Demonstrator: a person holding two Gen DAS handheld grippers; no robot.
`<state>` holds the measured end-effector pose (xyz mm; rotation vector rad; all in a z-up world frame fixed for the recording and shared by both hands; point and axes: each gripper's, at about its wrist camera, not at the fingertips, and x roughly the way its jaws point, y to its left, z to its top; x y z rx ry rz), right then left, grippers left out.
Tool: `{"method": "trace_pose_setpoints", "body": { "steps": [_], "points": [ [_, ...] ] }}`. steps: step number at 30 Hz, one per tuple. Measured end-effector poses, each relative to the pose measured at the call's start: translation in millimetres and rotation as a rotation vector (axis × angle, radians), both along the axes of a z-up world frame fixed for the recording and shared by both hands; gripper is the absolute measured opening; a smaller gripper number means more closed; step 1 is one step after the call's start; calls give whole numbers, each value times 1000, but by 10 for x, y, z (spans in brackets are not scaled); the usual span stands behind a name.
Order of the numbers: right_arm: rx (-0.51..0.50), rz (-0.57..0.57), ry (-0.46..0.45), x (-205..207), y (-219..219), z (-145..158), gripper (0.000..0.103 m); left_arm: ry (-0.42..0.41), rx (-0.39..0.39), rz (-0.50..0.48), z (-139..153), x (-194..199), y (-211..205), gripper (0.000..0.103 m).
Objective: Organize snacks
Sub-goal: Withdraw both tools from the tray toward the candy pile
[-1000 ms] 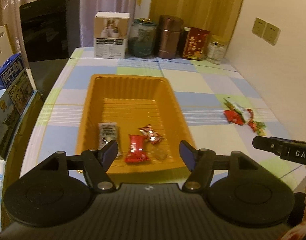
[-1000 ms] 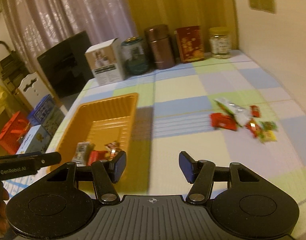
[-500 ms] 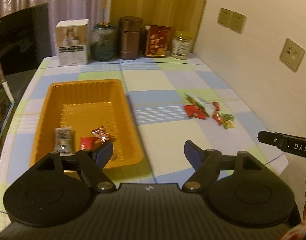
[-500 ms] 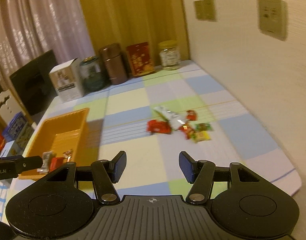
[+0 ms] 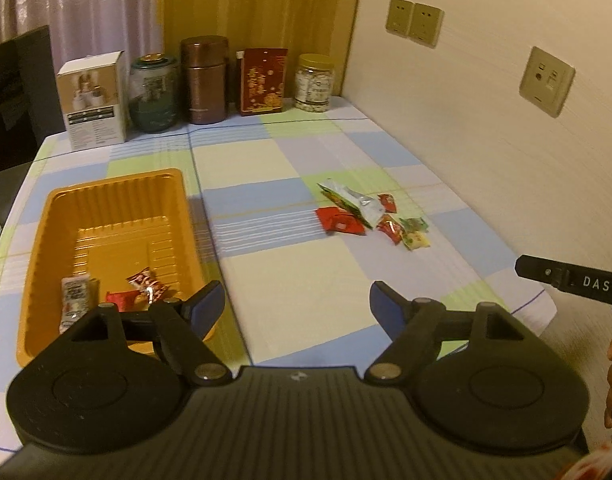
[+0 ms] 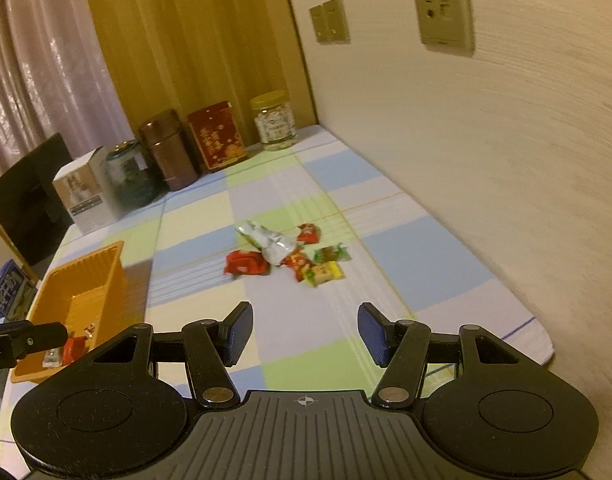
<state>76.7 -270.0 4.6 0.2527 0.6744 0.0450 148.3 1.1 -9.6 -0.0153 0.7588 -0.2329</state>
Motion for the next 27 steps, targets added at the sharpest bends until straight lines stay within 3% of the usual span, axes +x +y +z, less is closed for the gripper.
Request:
{"method": "trace_pose_setpoints", "body": {
  "steps": [12, 19, 27],
  "points": [
    [-32, -13, -10, 93, -195, 30, 58, 1, -3, -62, -11, 150, -259, 77],
    [-74, 67, -8, 373, -189, -45, 58, 15, 13, -81, -104, 368, -318, 77],
    [-93, 185, 32, 874, -189, -400, 58, 48, 40, -98, -322, 805, -414, 77]
  ]
}}
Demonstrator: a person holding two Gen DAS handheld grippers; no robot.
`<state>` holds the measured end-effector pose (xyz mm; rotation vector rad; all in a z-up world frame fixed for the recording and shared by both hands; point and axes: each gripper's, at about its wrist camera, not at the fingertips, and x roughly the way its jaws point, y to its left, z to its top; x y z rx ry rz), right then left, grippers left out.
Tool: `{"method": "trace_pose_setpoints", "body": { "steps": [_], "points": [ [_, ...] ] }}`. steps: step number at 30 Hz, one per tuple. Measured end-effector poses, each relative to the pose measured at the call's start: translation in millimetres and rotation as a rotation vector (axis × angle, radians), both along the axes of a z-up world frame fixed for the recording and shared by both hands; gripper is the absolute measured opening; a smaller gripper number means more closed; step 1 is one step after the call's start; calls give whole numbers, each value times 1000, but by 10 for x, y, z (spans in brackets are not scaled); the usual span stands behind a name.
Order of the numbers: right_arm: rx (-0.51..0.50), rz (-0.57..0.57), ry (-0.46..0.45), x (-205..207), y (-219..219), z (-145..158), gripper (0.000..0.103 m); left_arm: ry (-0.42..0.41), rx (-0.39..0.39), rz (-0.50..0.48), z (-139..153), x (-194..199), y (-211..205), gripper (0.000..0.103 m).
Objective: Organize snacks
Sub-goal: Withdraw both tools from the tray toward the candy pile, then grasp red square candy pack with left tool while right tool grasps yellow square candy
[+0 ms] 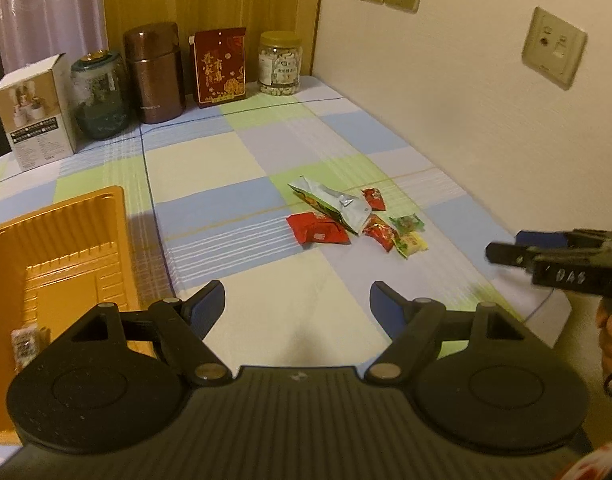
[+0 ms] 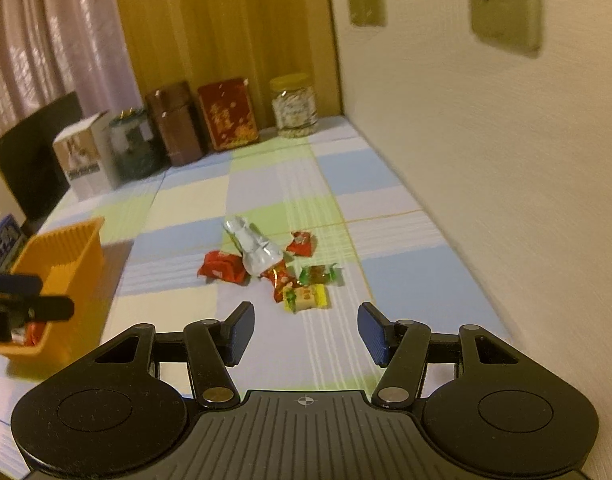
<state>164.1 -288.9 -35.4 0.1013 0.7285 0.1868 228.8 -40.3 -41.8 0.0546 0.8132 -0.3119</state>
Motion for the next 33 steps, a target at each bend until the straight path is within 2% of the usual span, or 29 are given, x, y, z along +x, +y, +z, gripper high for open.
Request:
{"method": "trace_pose_setpoints", "body": {
  "steps": [9, 19, 23, 25, 29, 30, 33],
  "points": [
    [-37, 130, 37, 517, 44, -576, 58, 28, -2, -6, -273, 413, -123, 77],
    [-95, 134, 19, 852, 160, -942, 58, 55, -17, 7, -478, 659, -170, 78],
    [-136, 142, -20, 866, 239, -1002, 57, 61, -18, 12, -524, 727, -185, 78],
    [-138, 139, -38, 866, 251, -1014, 45, 64, -13, 7, -540, 756, -208, 78],
    [-140, 138, -42, 869, 259, -1013, 42, 64, 8, -19, -561, 799, -270, 78],
    [-141, 133, -42, 869, 250, -1006, 35, 64, 14, -26, -563, 814, -283, 78],
    [-121, 133, -39, 863, 210, -944, 23, 58, 33, -49, -561, 868, -327, 78]
  ]
}}
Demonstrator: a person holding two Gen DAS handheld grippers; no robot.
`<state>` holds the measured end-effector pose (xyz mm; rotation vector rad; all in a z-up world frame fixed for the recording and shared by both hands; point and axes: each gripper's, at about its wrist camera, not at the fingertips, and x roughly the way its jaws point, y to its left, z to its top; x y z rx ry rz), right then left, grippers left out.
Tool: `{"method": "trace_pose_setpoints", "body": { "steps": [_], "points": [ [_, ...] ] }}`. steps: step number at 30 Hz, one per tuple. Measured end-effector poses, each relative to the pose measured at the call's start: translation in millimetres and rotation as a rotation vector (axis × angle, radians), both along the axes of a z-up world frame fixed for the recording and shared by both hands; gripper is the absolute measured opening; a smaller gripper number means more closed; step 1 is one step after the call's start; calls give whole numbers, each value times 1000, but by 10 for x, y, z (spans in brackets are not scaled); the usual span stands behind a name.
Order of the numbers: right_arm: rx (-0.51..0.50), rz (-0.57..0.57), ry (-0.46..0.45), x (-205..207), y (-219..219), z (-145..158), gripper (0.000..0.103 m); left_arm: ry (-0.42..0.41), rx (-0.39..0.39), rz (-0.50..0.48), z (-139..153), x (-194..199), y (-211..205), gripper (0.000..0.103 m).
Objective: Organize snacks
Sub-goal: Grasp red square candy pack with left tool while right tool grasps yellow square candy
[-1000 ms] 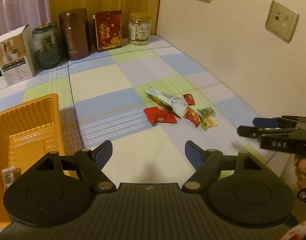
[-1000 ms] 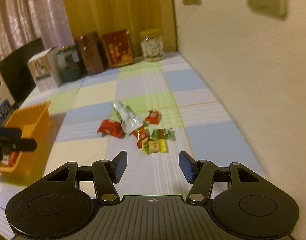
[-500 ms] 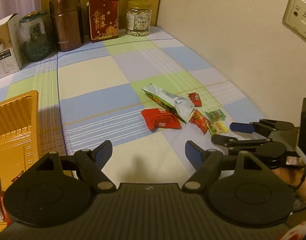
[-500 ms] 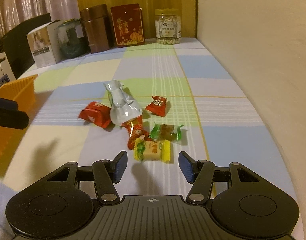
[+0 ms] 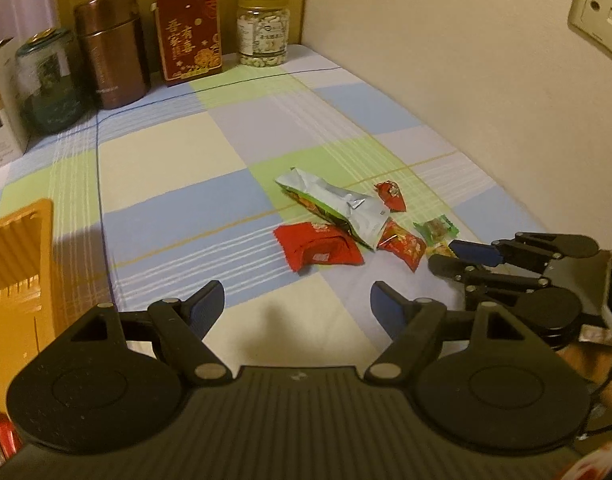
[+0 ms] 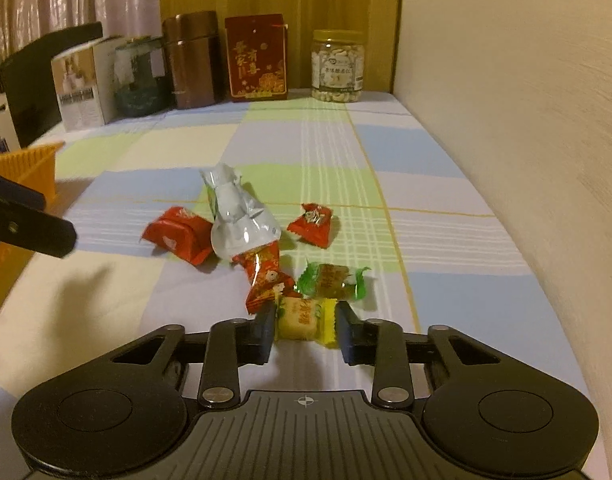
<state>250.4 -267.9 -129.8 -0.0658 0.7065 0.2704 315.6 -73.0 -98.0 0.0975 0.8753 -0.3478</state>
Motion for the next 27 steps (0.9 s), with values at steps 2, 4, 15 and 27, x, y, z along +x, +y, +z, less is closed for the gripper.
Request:
{"method": "trace_pose_setpoints", "body": {
  "steps": [2, 4, 15, 27],
  "points": [
    [-9, 3, 4, -5, 0, 17, 23, -7, 17, -22, -2, 42, -41, 78],
    [-6, 2, 10, -12, -15, 19, 23, -12, 34, -49, -9, 89, -82, 78],
    [20, -36, -8, -73, -122, 96, 23, -4, 88, -191, -188, 384, -238, 77],
    [32, -67, -4, -87, -203, 79, 23, -35, 231, -363, -574, 653, -498, 66]
  ]
}}
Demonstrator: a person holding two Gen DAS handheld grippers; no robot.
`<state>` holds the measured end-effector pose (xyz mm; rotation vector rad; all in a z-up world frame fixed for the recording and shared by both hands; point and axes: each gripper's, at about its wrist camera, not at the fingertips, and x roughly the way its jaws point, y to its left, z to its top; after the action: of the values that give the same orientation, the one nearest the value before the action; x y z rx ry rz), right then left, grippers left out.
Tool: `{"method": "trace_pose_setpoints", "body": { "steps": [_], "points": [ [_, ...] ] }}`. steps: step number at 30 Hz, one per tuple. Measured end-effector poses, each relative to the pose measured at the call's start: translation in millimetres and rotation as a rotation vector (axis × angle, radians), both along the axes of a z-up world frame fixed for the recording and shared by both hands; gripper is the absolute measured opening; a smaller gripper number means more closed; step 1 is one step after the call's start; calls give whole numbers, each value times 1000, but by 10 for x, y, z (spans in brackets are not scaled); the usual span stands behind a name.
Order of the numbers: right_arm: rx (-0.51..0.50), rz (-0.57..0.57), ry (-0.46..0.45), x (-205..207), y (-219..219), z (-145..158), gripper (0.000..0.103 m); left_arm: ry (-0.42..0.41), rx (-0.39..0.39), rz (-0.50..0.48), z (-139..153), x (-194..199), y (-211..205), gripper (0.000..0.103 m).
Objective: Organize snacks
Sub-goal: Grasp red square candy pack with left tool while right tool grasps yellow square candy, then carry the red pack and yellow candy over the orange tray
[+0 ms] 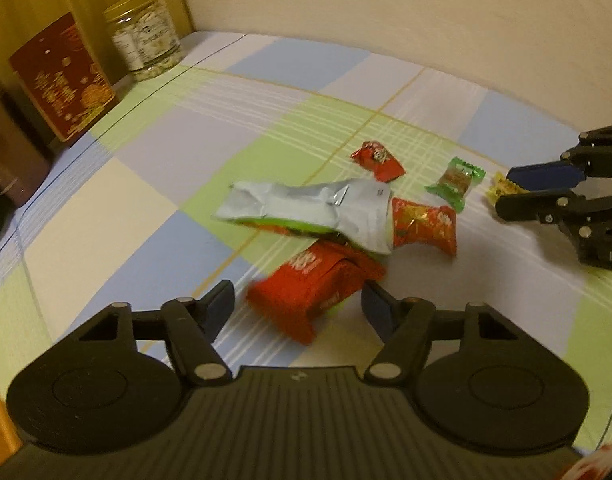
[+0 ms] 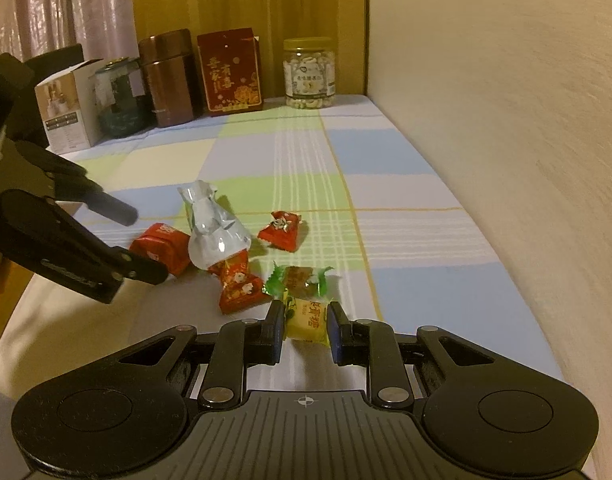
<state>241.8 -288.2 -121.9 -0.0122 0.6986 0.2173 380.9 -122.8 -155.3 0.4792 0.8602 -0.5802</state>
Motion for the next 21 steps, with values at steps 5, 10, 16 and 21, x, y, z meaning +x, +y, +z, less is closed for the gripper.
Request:
{"method": "trace_pose_setpoints", "body": {
  "steps": [5, 10, 16, 21],
  "points": [
    [9, -3, 0, 16, 2, 17, 23, 20, -59, 6, -21, 94, 18, 54],
    [21, -10, 3, 9, -4, 20, 23, 71, -100, 25, -3, 96, 26, 31],
    [35, -18, 14, -30, -10, 67, 23, 132, -143, 152, 53, -62, 120, 26],
    [45, -14, 17, -115, 20, 195, 23, 148, -194, 254, 143, -374, 240, 26]
  ]
}}
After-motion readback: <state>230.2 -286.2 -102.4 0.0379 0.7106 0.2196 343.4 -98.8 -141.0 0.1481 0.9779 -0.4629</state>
